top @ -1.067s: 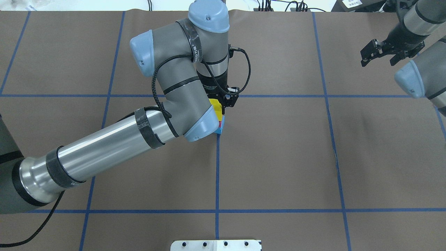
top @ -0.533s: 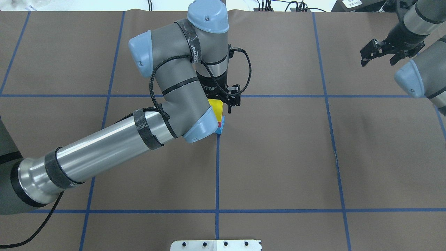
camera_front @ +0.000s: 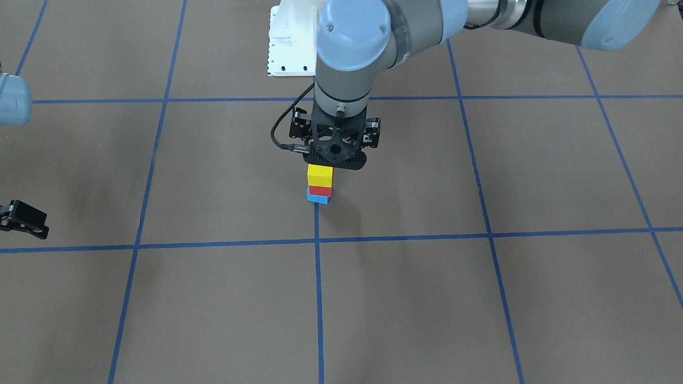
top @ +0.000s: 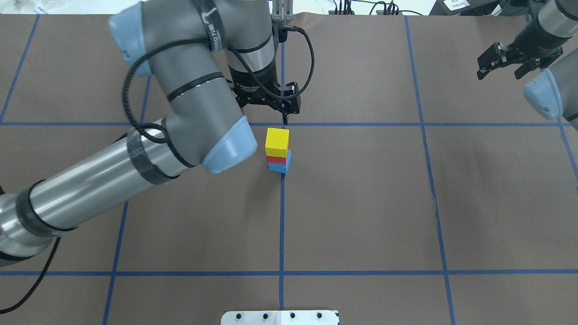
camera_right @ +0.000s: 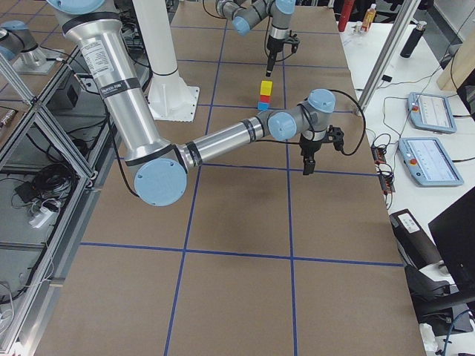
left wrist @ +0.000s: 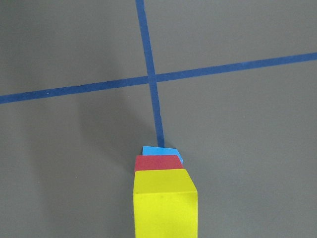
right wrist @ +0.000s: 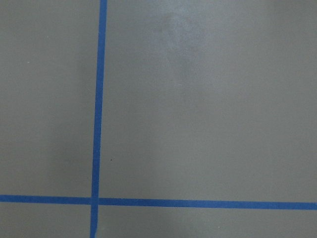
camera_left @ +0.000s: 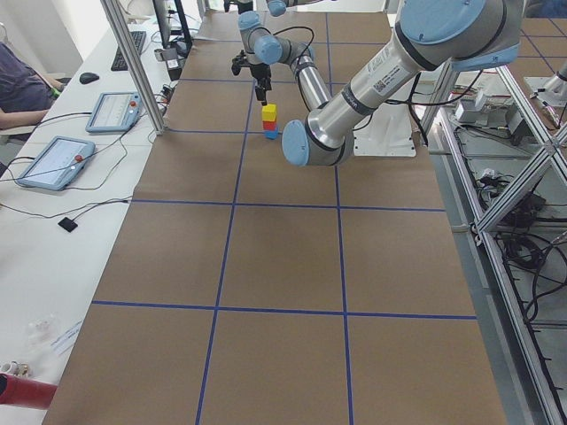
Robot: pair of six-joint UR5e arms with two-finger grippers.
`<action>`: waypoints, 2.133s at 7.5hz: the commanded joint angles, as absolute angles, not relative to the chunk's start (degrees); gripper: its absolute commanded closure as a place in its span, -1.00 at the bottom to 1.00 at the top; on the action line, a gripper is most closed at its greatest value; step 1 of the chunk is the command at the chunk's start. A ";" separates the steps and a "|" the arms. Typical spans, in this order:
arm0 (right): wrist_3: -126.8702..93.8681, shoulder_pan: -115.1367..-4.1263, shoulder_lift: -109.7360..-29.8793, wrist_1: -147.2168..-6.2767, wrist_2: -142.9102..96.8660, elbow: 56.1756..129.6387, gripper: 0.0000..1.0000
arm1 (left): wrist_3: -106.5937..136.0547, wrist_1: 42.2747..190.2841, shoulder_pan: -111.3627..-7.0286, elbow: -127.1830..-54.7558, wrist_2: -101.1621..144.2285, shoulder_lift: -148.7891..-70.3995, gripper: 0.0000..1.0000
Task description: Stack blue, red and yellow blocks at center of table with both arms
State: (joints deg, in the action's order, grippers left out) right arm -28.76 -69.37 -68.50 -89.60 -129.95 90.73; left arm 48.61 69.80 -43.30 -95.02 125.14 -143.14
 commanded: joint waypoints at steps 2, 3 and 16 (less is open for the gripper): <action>-27.42 -69.79 -69.16 -88.86 -128.68 89.75 -0.99 | 30.01 70.72 -58.21 -114.96 125.42 -112.14 -1.00; -27.42 -69.87 -69.34 -88.86 -124.15 89.91 -0.99 | 21.01 74.84 -64.97 -113.13 125.42 -104.84 -1.00; -10.90 -89.73 -92.10 -82.35 -140.27 90.88 -0.99 | -4.23 95.71 -88.51 -88.74 136.29 -91.70 -1.00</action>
State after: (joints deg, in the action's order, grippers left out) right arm -10.87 -89.37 -91.22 -82.14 -139.81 90.65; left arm -6.92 95.88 -88.50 -85.55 131.92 -94.45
